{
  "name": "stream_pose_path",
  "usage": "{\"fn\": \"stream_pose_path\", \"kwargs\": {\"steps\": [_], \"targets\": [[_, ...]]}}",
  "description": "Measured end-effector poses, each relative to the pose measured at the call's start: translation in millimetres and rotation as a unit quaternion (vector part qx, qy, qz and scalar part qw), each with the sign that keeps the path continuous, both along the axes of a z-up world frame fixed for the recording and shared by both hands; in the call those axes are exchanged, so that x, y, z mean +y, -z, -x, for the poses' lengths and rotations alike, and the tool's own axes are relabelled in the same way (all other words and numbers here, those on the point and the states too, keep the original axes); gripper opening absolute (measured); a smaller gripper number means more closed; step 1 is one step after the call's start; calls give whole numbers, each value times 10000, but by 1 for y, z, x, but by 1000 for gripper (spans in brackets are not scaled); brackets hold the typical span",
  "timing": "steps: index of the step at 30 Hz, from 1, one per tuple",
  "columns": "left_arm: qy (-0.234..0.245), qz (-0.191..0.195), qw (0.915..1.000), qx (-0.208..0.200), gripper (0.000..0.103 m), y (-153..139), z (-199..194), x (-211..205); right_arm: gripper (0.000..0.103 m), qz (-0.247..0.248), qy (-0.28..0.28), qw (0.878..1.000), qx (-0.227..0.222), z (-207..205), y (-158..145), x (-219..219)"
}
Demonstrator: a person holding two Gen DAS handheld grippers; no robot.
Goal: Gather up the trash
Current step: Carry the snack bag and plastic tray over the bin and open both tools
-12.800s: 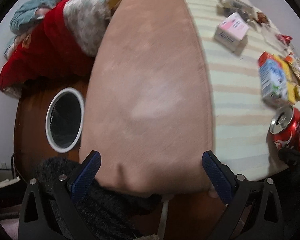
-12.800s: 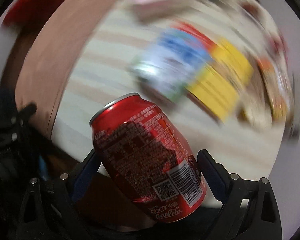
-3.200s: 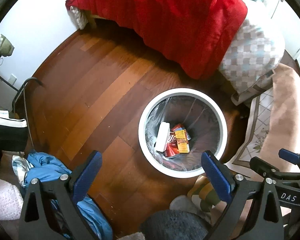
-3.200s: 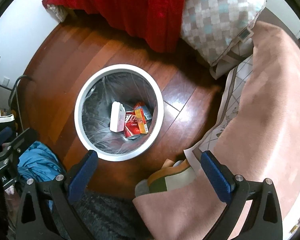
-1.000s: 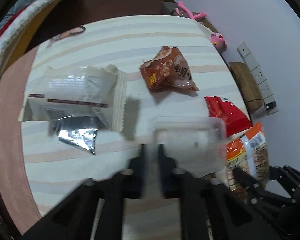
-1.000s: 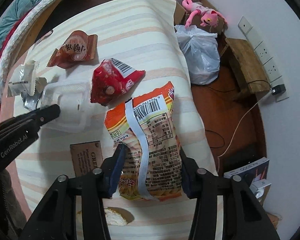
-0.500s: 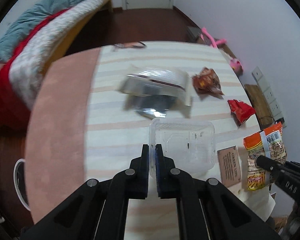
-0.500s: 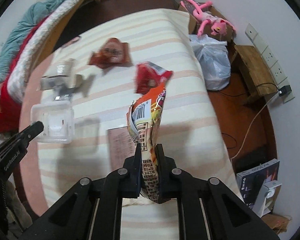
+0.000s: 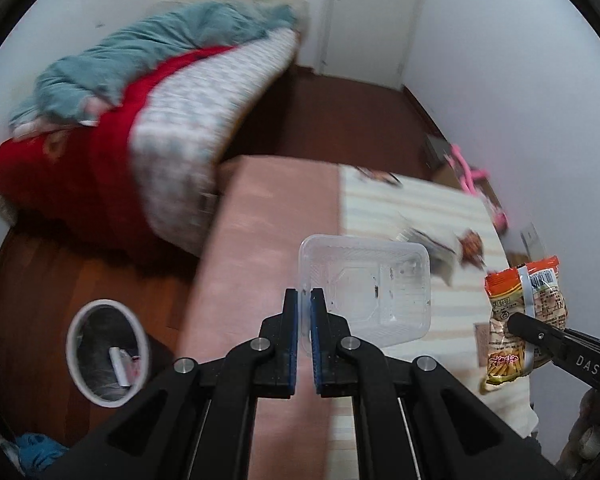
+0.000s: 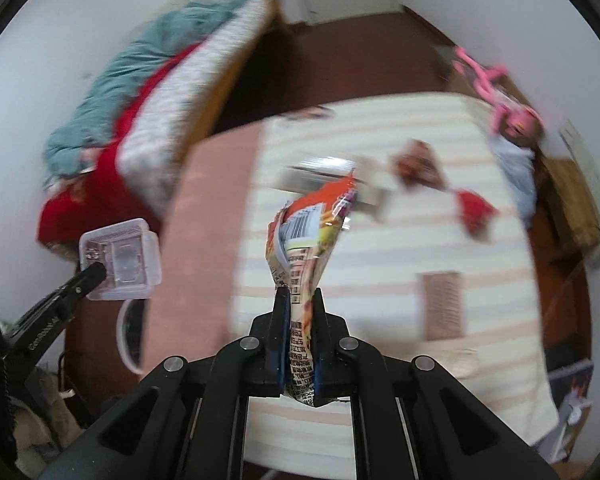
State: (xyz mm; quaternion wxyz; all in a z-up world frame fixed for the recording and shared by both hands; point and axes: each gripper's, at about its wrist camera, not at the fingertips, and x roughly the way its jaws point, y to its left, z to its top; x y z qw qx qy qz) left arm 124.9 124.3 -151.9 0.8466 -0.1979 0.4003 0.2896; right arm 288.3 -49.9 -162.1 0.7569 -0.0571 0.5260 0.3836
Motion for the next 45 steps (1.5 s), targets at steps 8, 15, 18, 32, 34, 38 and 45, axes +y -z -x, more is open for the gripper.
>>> {"fn": "stream_pose_path", "kwargs": {"steps": [8,15,18,32,34,38,45], "targets": [[-934,-218,9952,-177,3,-31,109,89,9,-281,-1087,9937,-21,97,-17,127],[-1747,40,9846,20,3,-1,199,172,9,-85,-1927,9806,346,182,24,246],[-1954,358,9796,291,3,34,226,204,9,174,-2197,9739,546,215,60,289],[-2317,2523,9320,1186,7,243,275,321,9,1745,-2409,9419,1561,267,266,419],[-2331,2615,9280,1266,17,254,272,330,11,1868,-2428,9382,1614,270,279,426],[-2476,2685,9234,1177,95,260,280,338,38,2000,-2483,9313,1763,275,295,436],[-2716,2426,9240,1166,100,248,300,335,92,2092,-2772,9287,1300,287,283,424]]}}
